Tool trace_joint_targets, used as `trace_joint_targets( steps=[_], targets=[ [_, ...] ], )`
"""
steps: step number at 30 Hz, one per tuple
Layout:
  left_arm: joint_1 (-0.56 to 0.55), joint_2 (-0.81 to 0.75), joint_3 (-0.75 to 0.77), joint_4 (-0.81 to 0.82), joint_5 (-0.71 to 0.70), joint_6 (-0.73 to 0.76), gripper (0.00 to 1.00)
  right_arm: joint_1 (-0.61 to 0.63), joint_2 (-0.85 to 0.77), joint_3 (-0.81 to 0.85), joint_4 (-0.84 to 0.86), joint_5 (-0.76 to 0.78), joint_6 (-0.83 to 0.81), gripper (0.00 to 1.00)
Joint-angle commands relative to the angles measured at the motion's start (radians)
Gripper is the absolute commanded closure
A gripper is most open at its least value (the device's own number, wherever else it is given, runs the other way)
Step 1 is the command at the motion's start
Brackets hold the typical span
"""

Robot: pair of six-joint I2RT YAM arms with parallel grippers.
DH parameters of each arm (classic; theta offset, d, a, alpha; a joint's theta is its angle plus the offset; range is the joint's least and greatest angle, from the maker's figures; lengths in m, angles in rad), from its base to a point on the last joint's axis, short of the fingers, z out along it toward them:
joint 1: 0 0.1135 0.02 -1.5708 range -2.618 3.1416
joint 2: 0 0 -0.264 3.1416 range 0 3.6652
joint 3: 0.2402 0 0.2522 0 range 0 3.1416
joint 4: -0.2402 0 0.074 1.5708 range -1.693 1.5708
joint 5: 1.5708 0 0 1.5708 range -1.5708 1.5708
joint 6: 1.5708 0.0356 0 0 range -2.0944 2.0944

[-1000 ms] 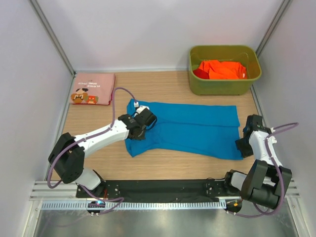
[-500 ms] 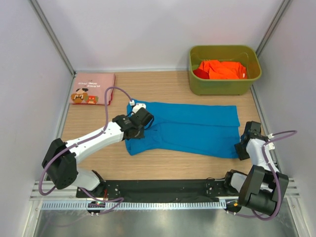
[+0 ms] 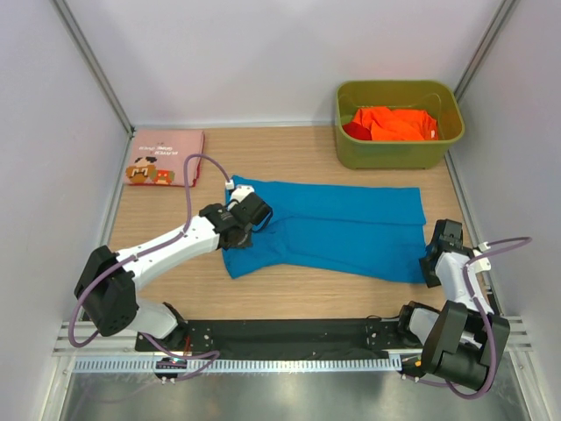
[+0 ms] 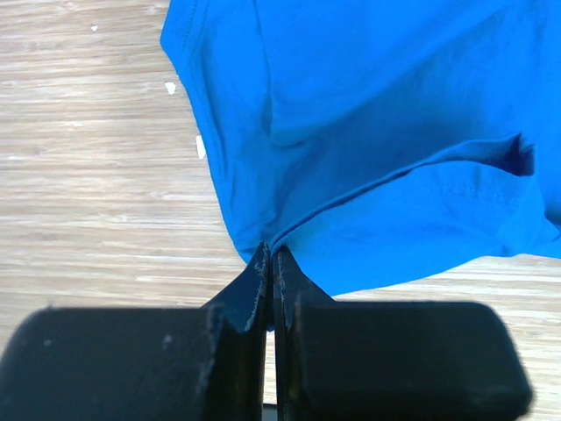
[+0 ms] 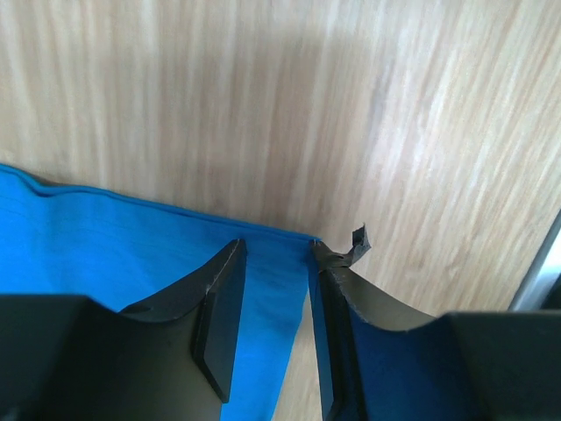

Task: Fold and stack the t-shirts
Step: Fold the tshirt

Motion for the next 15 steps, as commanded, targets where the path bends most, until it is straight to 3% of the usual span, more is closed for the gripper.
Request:
trace_joint_targets(
  steps=[1,6,9,15],
  targets=[
    [0.005,-0.025,0.033,-0.022,-0.054,-0.025,1.00,-0.001,-0.005,-0.030,0.023,-0.013,0.023,0.59],
    [0.005,-0.015,0.048,-0.027,-0.038,-0.028,1.00,-0.003,0.004,-0.039,0.020,-0.004,0.040,0.61],
    [0.005,-0.020,0.053,-0.024,-0.041,-0.031,1.00,-0.001,0.014,-0.028,0.010,0.004,0.037,0.99],
    [0.005,-0.037,0.100,-0.042,-0.151,0.040,1.00,-0.001,-0.093,0.045,-0.036,0.036,-0.037,0.99]
  ],
)
